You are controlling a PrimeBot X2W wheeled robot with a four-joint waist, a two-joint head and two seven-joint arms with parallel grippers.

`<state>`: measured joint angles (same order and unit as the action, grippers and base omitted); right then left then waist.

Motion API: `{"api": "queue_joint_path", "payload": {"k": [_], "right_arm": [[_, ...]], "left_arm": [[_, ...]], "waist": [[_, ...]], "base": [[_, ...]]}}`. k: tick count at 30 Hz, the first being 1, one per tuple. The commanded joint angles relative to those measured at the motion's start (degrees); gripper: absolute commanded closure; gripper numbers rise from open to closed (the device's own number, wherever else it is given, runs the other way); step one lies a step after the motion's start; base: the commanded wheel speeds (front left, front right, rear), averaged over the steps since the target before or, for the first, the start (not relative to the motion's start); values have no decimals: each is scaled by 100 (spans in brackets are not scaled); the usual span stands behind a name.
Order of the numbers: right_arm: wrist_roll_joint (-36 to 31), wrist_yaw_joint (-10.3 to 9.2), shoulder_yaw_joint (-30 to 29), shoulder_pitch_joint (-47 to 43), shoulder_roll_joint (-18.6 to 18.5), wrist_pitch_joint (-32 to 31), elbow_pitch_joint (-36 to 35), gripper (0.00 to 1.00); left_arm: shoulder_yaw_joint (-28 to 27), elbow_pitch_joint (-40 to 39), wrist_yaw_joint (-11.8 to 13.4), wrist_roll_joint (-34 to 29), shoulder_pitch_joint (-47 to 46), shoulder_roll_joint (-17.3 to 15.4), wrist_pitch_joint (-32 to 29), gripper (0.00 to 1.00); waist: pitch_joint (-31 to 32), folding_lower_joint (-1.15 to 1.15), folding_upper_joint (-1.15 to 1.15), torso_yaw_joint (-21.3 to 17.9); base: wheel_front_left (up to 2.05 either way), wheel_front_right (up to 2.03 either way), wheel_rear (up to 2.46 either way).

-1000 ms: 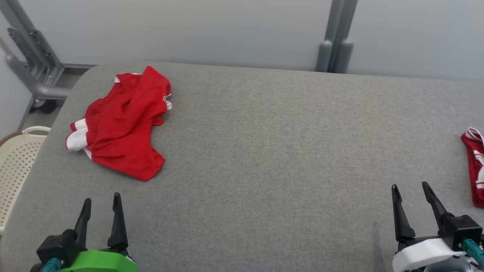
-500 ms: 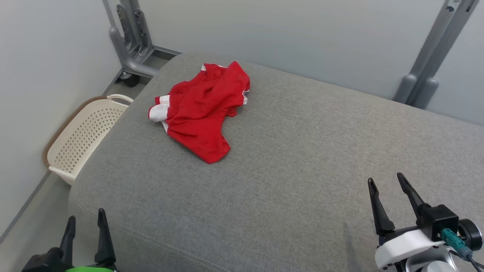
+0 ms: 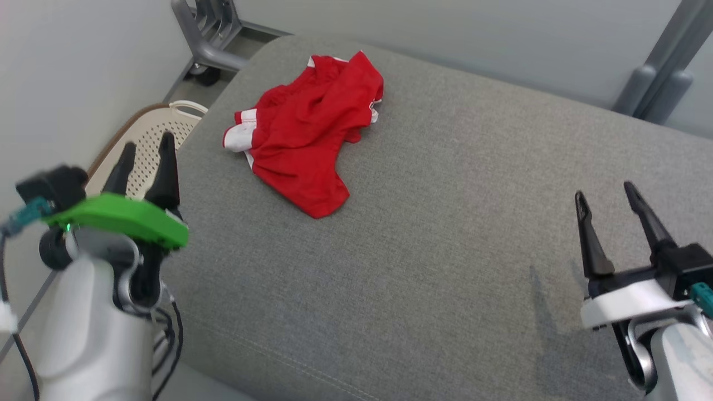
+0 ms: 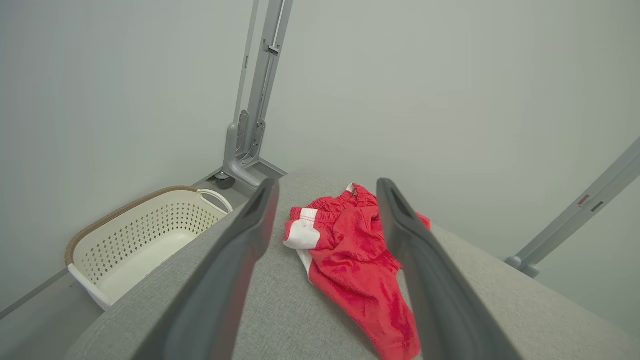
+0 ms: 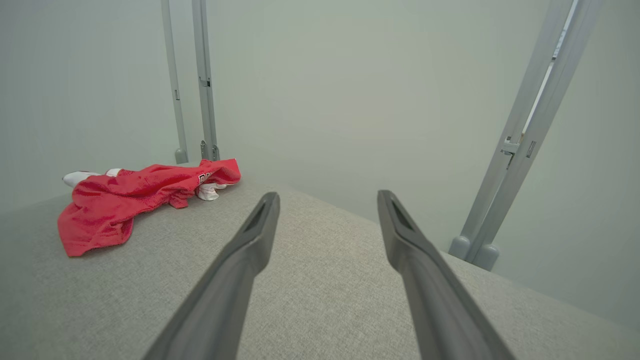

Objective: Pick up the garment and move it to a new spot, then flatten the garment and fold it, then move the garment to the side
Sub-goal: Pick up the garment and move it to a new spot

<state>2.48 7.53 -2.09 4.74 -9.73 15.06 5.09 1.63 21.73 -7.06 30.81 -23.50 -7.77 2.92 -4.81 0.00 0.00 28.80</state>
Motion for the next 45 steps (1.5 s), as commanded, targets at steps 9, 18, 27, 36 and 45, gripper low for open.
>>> {"api": "queue_joint_path", "payload": {"k": [9, 18, 27, 36, 45], "right_arm": [[-205, -8, 123, 1103, -190, 14, -233, 0], [-270, -8, 71, 1279, -81, 15, -409, 0], [-243, -8, 21, 1277, -5, 13, -435, 0], [-242, -8, -49, 1197, 37, 2, -378, 0], [-58, -8, -45, 1113, 373, 7, -239, 0]], "left_arm": [[194, 1549, -47, 1115, -2421, -821, -1330, 0], [341, 2740, -49, 1739, -3317, -1224, -1887, 0], [773, 3786, -28, 1621, -3398, -1258, -2493, 0], [978, 3711, -71, 1798, -3507, -1018, -2629, 100], [1063, 618, -42, 3393, -2611, -1466, -3298, 100]], "waist": [[-2898, 0, 0, -1701], [-3473, 0, 0, -2217], [-3353, 0, 0, -2331], [-3165, 0, 0, -2241], [-2621, 0, 0, -2282]], "base": [[0, 0, 0], [0, 0, 0], [0, 0, 0], [0, 0, 0], [0, 0, 0]]}}
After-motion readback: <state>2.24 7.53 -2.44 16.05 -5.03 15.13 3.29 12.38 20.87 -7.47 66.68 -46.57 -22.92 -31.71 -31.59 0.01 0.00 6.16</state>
